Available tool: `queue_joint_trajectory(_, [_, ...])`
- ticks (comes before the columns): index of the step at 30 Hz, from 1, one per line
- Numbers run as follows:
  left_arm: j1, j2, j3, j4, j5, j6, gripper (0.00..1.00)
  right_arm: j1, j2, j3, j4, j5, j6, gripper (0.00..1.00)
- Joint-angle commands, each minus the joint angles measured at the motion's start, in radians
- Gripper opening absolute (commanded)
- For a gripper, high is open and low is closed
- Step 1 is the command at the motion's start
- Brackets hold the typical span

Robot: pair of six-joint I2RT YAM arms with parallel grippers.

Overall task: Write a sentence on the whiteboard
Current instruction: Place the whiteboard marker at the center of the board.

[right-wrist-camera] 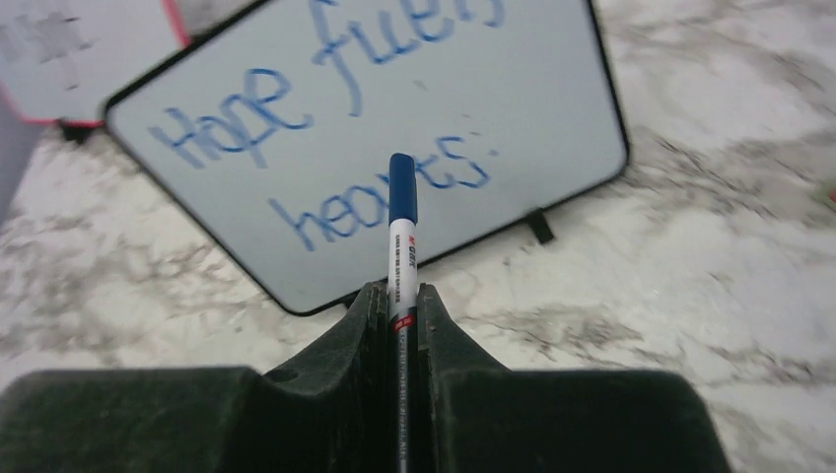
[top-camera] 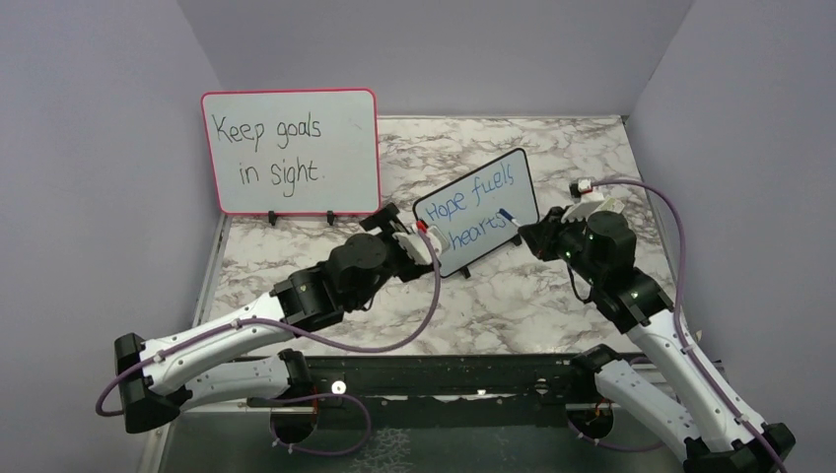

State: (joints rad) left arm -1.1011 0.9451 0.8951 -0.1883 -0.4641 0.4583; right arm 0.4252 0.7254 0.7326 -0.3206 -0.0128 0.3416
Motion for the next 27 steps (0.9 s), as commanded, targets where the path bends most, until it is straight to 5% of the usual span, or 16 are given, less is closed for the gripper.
queue_joint_trajectory(1, [0.203, -0.031, -0.041, 0.041, -0.055, -0.254, 0.92, -0.003, -0.031, -0.09, -0.074, 0.381, 0.104, 0.01])
queue_joint_trajectory(4, [0.31, -0.054, -0.081, 0.047, -0.048, -0.342, 0.99, -0.003, -0.022, -0.156, -0.069, 0.5, 0.18, 0.01])
queue_joint_trajectory(13, [0.554, -0.11, -0.169, -0.049, 0.038, -0.569, 0.99, -0.005, 0.0, -0.291, 0.006, 0.715, 0.361, 0.01])
queue_joint_trajectory(21, [0.572, -0.216, -0.205, -0.042, 0.001, -0.591, 0.99, -0.005, 0.13, -0.35, -0.003, 0.725, 0.585, 0.04])
queue_joint_trajectory(27, [0.572, -0.275, -0.222, -0.027, 0.021, -0.601, 0.99, -0.005, 0.089, -0.409, 0.005, 0.717, 0.638, 0.17])
